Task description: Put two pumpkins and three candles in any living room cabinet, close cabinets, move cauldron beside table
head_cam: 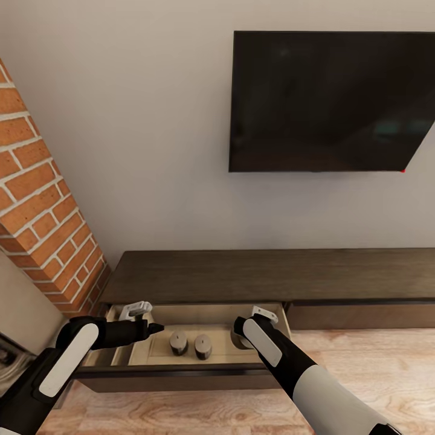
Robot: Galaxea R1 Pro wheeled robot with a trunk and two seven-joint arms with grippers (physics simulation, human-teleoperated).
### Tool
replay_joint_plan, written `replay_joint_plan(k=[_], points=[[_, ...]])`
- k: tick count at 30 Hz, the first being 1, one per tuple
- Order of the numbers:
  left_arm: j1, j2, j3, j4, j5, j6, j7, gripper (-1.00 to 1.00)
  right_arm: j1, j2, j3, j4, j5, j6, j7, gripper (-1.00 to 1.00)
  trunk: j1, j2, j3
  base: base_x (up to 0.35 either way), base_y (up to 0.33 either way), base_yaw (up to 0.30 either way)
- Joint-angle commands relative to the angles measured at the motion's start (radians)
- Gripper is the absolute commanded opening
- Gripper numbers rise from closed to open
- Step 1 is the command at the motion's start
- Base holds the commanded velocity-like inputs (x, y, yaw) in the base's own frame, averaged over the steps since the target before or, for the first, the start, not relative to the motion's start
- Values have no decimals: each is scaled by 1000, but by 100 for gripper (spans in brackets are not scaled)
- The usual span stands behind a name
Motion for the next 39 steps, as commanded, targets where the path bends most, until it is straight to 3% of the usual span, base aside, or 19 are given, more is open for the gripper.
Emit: replay_joint_plan(k=[1, 26, 39], points=[[-1, 1, -2, -1, 10, 2, 10, 100, -1, 0, 2, -1, -3, 4, -7, -100, 4, -8, -4, 0, 0, 0], [-1, -1, -2, -2, 10, 2, 10, 100, -1, 0, -3, 0, 8, -24, -54, -100, 100, -183, -82, 0, 0, 0], [-1, -2, -3, -1, 11, 1, 10, 100, -1, 0, -6, 0, 8, -32, -44, -100, 150, -274, -123, 0, 0, 0]])
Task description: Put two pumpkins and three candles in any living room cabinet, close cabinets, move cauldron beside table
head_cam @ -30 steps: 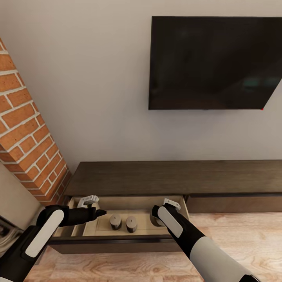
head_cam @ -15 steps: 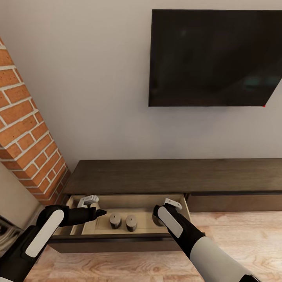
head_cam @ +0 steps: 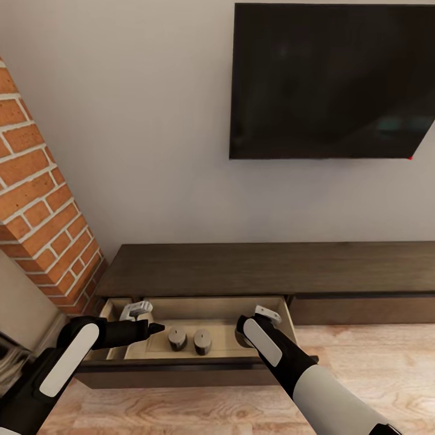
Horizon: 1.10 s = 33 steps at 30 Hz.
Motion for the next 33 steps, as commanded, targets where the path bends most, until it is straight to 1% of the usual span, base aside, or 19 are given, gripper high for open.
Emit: replay_joint_plan(k=[1, 5, 10, 19, 33], points=[[-1, 1, -2, -1, 13, 2, 10, 100, -1, 0, 3, -1, -3, 5, -5, -100, 4, -8, -4, 0, 0, 0], [-1, 1, -1, -1, 25, 2, 10, 100, -1, 0, 2, 0, -6, 5, -3, -100, 19, -36, -17, 0, 0, 0], [-1, 1, -2, -1, 30, 1, 11, 100, -1, 0, 1, -1, -14, 6, 0, -100, 38, -71, -32, 0, 0, 0], [-1, 1, -2, -1, 31, 2, 10, 100, -1, 0, 1, 0, -15, 6, 0, -100, 38, -71, -32, 2, 0, 0], [-1, 2, -1, -1, 31, 2, 11, 100, -1, 1, 1, 2, -18, 11, -2, -100, 38, -71, -32, 98, 20, 0]])
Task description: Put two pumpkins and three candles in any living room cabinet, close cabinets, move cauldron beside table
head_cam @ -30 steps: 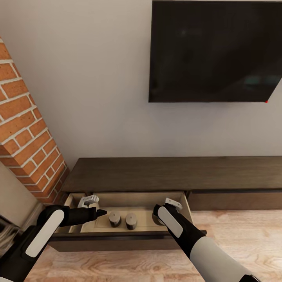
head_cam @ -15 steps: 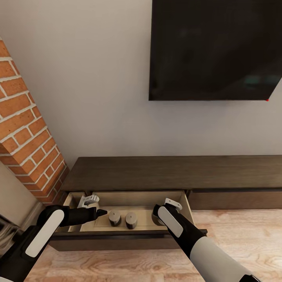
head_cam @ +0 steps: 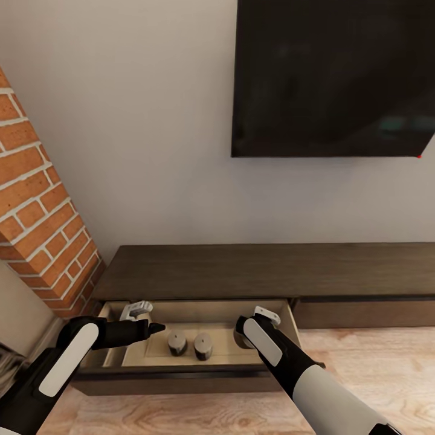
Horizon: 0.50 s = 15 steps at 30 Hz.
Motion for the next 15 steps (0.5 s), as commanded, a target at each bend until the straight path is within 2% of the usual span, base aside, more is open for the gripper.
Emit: replay_joint_plan(k=[1, 9, 11, 15], points=[[-1, 1, -2, -1, 10, 2, 10, 100, -1, 0, 3, -1, -3, 6, -6, -100, 0, 0, -1, 117, 59, 0], [-1, 0, -2, -1, 10, 1, 10, 100, -1, 0, 0, 5, -12, 18, -9, -100, 0, 0, -1, 66, 32, 0], [-1, 0, -2, -3, 10, 1, 10, 100, -1, -1, 0, 7, -34, 19, -11, -100, 0, 0, -1, 5, 2, 0], [-1, 0, -3, -4, 10, 1, 10, 100, -1, -3, 0, 8, -81, 22, -15, -100, 15, -28, -13, 1, 1, 0]])
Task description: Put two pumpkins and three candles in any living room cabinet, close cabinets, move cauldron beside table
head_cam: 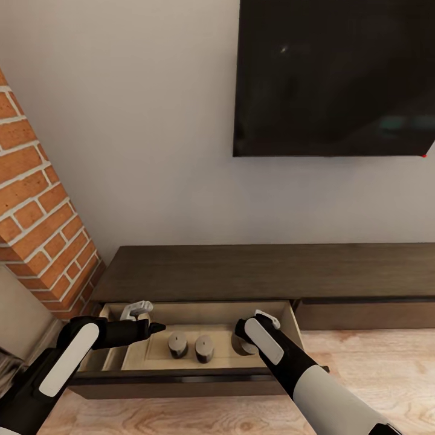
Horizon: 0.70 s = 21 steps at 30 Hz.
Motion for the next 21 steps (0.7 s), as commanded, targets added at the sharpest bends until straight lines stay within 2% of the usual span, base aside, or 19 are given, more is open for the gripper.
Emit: replay_joint_plan(k=[1, 7, 21], points=[[-1, 1, -2, -1, 11, 1, 10, 100, -1, 0, 2, -1, -5, 8, -7, -100, 4, -8, -4, 0, 0, 0], [-1, 1, -2, -3, 11, 1, 11, 100, -1, 1, 2, 0, -6, 31, -11, -100, 27, -50, -23, 0, 0, 0], [-1, -1, -2, -3, 11, 1, 11, 100, -1, 2, 4, -2, 3, 17, 0, -100, 81, -148, -67, 0, 0, 0]])
